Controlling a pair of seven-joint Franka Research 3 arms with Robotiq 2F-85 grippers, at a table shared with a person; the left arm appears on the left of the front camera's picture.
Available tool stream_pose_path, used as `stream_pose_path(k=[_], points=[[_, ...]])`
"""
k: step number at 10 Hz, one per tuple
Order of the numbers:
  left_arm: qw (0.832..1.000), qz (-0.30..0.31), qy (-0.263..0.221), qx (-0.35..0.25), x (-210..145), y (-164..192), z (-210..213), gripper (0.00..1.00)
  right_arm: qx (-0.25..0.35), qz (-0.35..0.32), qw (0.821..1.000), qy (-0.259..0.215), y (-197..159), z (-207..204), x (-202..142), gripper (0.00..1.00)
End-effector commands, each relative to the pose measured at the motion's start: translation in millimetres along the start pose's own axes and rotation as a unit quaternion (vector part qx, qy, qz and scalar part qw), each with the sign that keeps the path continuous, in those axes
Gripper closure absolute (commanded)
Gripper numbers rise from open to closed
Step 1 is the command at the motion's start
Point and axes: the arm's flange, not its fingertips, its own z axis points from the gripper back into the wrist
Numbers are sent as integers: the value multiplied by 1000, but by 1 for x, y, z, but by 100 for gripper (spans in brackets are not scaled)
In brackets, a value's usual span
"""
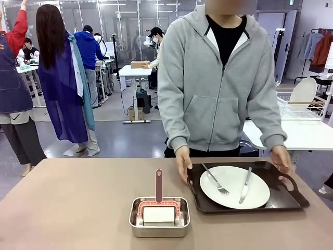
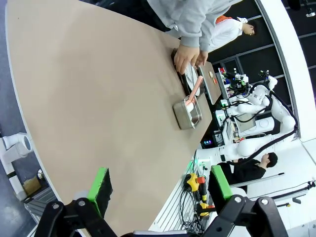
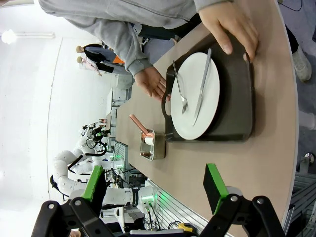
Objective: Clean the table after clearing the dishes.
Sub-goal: When the right (or left) Handle tray is removed, use the right hand (or left hand) to clean the right (or left) side of the table with the Lint Roller.
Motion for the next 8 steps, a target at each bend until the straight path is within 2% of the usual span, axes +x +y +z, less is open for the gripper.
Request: stream_pose_path(k=[1,7,8], points=[[1000,1,6,2,-4,-4,1,0,6,8,1000,-1,1,0,-2,0],[1000,1,6,2,-4,-4,1,0,0,0,1000,0,0,0,0,0],[1000,1,6,2,-4,-4,1,0,-42,15,999,15,30,-28,4,0]])
